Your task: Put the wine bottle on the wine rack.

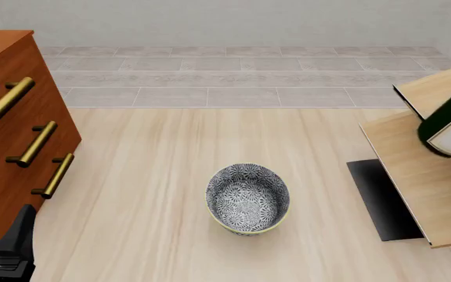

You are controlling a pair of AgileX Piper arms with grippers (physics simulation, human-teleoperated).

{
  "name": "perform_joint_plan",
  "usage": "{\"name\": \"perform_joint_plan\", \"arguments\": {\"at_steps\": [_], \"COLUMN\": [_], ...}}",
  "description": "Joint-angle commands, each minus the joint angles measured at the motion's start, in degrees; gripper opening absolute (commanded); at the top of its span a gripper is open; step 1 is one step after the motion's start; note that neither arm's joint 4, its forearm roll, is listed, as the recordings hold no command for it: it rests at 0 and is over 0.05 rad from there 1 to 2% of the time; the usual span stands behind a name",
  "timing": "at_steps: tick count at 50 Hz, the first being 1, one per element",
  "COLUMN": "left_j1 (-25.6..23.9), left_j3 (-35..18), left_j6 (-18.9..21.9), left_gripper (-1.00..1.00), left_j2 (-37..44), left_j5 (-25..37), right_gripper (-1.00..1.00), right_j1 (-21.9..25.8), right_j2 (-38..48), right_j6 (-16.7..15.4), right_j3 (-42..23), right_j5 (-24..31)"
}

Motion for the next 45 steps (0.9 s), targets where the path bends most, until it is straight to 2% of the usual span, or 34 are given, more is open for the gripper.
{"name": "perform_joint_plan", "arguments": {"at_steps": [1, 45], "left_j1": [0.0, 0.2], "left_j3": [0.0, 0.0], "left_j6": [-0.1, 0.2], "left_gripper": [1.00, 1.00], "left_j2": [0.0, 0.0], "left_j5": [-0.1, 0.6], "right_gripper": [-1.00, -1.00], "right_j1": [-2.0, -7.1], "right_j2": [1.4, 6.1], "right_j6": [0.2, 1.7], "right_j3": [-1.4, 0.1], "right_j5": [-0.4, -4.1]}}
